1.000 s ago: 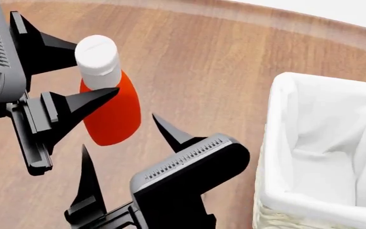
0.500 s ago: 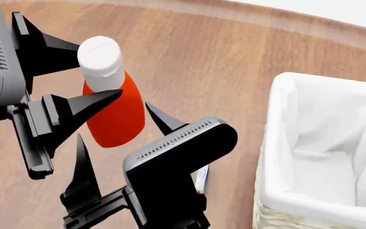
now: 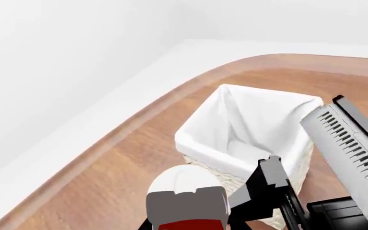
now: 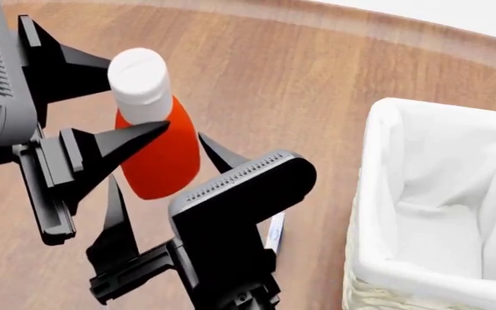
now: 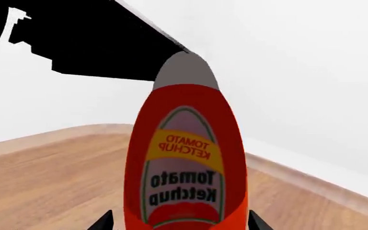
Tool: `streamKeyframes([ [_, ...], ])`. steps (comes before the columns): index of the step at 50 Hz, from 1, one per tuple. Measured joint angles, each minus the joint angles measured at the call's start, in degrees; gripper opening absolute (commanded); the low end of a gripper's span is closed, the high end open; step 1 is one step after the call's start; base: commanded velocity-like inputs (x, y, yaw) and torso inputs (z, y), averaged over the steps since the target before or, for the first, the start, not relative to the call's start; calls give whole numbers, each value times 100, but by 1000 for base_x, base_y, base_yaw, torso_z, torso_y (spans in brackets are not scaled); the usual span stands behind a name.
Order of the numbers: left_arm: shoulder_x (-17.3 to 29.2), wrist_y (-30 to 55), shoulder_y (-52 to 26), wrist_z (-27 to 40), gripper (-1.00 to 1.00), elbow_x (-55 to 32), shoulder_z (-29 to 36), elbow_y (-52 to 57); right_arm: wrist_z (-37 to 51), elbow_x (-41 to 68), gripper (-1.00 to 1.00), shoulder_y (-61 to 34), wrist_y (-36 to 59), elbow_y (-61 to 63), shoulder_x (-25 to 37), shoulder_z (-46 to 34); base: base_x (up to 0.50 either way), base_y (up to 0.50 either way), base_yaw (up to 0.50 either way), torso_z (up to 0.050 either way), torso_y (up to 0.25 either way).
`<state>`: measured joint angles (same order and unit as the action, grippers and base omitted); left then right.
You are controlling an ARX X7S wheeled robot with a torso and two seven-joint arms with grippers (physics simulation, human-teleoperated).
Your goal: Pick up the ketchup, and put it in the basket.
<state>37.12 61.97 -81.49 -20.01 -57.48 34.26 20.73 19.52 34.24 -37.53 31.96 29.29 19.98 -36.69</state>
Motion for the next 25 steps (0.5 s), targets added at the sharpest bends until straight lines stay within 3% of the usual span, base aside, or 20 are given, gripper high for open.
streamKeyframes([
  [21,0,19,-2,47,-100,-140,-17,63,-115,-43,100,-6,-259,-484,-131,-61,0,0,0,0,0],
  [22,1,20,-1,51,-100,-143,-17,63,-112,-42,-100,-6,-263,-491,-133,-60,0,0,0,0,0],
  [25,10,24,-1,69,-100,-172,-16,58,-70,-10,-100,-6,-271,-504,-127,-48,0,0,0,0,0],
])
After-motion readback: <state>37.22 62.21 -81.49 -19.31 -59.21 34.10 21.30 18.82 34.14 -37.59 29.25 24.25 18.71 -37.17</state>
